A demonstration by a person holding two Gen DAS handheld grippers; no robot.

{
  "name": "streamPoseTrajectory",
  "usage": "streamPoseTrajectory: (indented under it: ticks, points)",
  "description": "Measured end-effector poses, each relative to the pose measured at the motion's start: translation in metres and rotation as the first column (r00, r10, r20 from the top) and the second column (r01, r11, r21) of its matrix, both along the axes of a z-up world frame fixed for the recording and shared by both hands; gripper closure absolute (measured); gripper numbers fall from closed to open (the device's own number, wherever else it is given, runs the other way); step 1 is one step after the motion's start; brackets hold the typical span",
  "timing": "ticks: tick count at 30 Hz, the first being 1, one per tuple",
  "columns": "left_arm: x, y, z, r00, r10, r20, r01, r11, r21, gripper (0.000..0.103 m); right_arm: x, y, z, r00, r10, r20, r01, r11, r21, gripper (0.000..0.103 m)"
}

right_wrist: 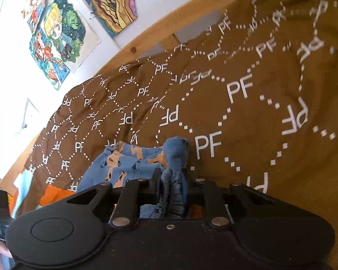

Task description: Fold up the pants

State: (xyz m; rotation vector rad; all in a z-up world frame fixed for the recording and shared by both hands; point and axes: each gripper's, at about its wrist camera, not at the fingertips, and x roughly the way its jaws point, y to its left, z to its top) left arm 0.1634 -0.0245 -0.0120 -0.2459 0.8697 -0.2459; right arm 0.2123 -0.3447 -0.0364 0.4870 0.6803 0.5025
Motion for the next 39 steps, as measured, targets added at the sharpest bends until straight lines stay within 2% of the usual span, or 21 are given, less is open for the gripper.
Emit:
streamPoseTrajectory:
  ticks: [5,9,13,26,29,31,35,39]
  points:
    - [-0.011,-0.006,0.006,0.999,0.006,0.046,-0.007,1.000,0.018,0.084,-0.019,0.010,0.016,0.996,-0.005,0.094,0.017,0.992,-0.129,0.089]
    - [-0.018,-0.009,0.012,0.998,-0.005,0.067,0.002,0.999,0.038,0.084,-0.023,0.011,0.019,0.993,-0.018,0.114,0.032,0.992,-0.122,0.090]
    - [-0.021,-0.007,0.014,0.998,0.000,0.069,-0.001,1.000,0.026,0.085,-0.024,0.013,0.020,0.991,-0.019,0.130,0.037,0.990,-0.133,0.091]
    - [-0.026,-0.002,0.022,0.995,-0.014,0.095,0.012,1.000,0.026,0.085,-0.032,0.027,0.032,0.974,0.016,0.228,0.034,0.976,-0.216,0.092]
    - [-0.029,-0.002,0.031,0.992,-0.026,0.122,0.023,0.999,0.027,0.086,-0.034,0.028,0.036,0.970,0.018,0.242,0.033,0.977,-0.208,0.092]
    - [-0.029,-0.005,0.040,0.988,-0.049,0.149,0.041,0.998,0.056,0.086,-0.035,0.027,0.041,0.966,0.018,0.257,0.036,0.978,-0.203,0.092]
    - [-0.017,-0.010,0.058,0.977,-0.091,0.191,0.073,0.993,0.095,0.086,-0.034,0.024,0.051,0.957,-0.001,0.290,0.056,0.982,-0.183,0.092]
    - [0.013,-0.016,0.071,0.968,-0.119,0.220,0.096,0.989,0.111,0.086,-0.019,0.022,0.067,0.944,-0.016,0.329,0.083,0.978,-0.193,0.092]
